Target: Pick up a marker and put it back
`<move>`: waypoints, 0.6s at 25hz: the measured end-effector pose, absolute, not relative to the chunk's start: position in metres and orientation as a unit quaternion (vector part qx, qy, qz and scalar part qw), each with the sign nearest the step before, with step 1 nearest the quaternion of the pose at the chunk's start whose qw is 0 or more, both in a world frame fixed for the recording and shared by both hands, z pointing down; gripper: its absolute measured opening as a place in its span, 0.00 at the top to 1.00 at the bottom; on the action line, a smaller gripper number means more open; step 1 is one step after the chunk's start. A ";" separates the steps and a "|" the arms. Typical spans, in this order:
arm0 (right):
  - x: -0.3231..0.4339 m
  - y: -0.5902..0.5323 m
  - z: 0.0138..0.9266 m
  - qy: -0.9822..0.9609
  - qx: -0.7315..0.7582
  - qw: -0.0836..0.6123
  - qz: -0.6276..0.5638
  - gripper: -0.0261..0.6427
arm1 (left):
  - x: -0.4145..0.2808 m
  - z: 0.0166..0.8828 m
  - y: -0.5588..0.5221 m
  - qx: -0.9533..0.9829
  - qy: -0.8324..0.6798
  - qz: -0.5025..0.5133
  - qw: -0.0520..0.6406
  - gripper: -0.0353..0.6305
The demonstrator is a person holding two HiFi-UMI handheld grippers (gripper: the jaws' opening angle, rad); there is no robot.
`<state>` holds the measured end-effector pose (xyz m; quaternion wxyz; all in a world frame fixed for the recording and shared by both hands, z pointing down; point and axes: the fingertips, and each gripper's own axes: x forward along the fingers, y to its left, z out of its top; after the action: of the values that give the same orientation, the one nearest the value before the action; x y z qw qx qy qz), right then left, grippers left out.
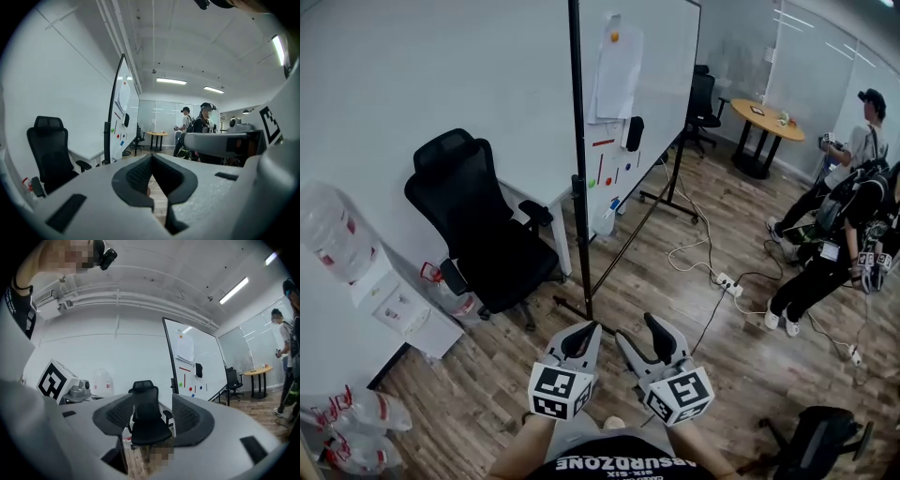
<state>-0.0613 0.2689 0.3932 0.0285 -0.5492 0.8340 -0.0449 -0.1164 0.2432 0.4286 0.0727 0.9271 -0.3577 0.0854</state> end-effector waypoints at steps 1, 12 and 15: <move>-0.056 0.269 0.394 0.835 -0.548 0.028 -0.046 0.61 | -0.114 0.434 0.246 0.926 -0.359 0.089 0.078 0.94; -0.027 0.245 0.414 0.832 -0.550 0.020 -0.066 0.61 | -0.104 0.447 0.212 0.916 -0.381 0.098 0.081 0.94; -0.019 0.225 0.419 0.829 -0.554 0.018 -0.071 0.61 | -0.100 0.452 0.190 0.915 -0.381 0.105 0.082 0.94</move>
<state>-0.0192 0.2245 0.4191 0.0180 -0.5542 0.8292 -0.0707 -0.1000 0.1904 0.4522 0.0818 0.9150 -0.3808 0.1053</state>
